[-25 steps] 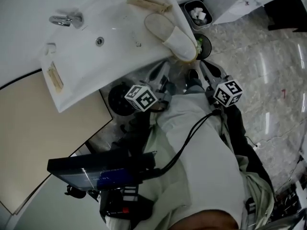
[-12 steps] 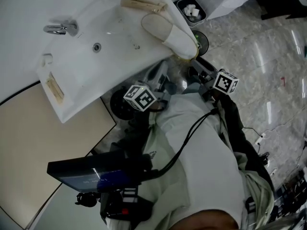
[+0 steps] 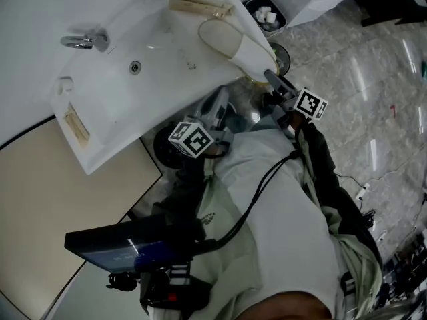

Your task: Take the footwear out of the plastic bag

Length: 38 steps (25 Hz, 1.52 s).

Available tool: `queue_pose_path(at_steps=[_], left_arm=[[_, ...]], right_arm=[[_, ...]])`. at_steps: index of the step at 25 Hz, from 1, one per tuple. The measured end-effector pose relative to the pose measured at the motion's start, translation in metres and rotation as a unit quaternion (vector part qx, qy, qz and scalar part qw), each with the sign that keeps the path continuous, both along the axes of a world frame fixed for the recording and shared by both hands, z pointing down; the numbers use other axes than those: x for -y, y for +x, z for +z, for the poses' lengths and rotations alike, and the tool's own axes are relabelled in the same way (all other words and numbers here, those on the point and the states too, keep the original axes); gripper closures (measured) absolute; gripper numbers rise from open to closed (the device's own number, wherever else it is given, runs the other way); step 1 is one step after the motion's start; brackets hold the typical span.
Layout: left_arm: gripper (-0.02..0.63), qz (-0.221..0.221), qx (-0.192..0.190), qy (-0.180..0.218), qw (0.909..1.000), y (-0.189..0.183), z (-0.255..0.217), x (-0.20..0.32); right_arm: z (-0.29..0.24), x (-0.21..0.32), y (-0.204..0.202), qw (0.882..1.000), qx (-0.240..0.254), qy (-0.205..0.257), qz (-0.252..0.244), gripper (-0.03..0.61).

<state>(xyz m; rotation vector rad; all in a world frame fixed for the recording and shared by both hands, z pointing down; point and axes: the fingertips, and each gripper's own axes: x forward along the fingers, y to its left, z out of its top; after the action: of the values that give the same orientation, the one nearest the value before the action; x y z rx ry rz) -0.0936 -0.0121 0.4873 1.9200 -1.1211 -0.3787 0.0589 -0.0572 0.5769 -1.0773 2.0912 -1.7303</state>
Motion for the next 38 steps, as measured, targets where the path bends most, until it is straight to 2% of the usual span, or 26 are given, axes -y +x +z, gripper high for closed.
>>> queue_pose_path(at_steps=[1,2,4,12,14,16,18,20,23,31,38], left_arm=[[0.606,-0.001,-0.001,-0.002,1.0000,-0.001,0.001,0.000],[0.606,-0.001,-0.001,-0.005,1.0000,-0.002,0.002,0.000],[0.606,-0.001,-0.002,-0.010,1.0000,-0.002,0.003,0.000],[0.606,0.008,-0.018,-0.015,0.9997,0.007,0.011,0.007],[0.586,0.007,-0.021,-0.021,0.9995,0.008,0.012,0.008],[0.568,0.001,-0.020,-0.032,0.9993,0.008,0.014,0.008],[0.568,0.003,-0.025,-0.036,0.9990,0.016,0.017,0.011],[0.568,0.012,-0.030,-0.030,0.9990,0.022,0.020,0.015],[0.568,0.009,-0.030,-0.027,0.9991,0.016,0.022,0.013],[0.568,-0.018,-0.031,-0.022,0.9991,0.010,0.018,0.009],[0.568,-0.034,-0.035,-0.019,0.9986,0.006,0.019,0.009]], right_arm=[[-0.006,0.006,-0.006,0.999,-0.001,0.034,-0.021,0.337],[-0.008,0.008,-0.009,0.998,-0.009,0.048,-0.034,0.356],[-0.007,0.006,-0.009,0.998,-0.028,0.045,-0.043,0.442],[-0.029,0.003,-0.011,0.995,0.012,0.064,-0.070,0.488],[-0.029,0.003,-0.009,0.996,0.019,0.053,-0.070,0.489],[-0.013,-0.002,-0.002,0.998,0.028,-0.013,-0.047,0.489],[0.000,-0.002,0.013,0.999,0.019,-0.045,-0.024,0.479],[0.006,0.003,0.025,0.999,-0.012,-0.034,-0.014,0.463],[0.012,0.005,0.021,0.999,-0.038,-0.025,-0.018,0.460],[0.008,-0.003,0.017,0.997,-0.031,-0.022,-0.061,0.456],[0.013,-0.002,0.018,0.995,-0.046,-0.038,-0.079,0.471]])
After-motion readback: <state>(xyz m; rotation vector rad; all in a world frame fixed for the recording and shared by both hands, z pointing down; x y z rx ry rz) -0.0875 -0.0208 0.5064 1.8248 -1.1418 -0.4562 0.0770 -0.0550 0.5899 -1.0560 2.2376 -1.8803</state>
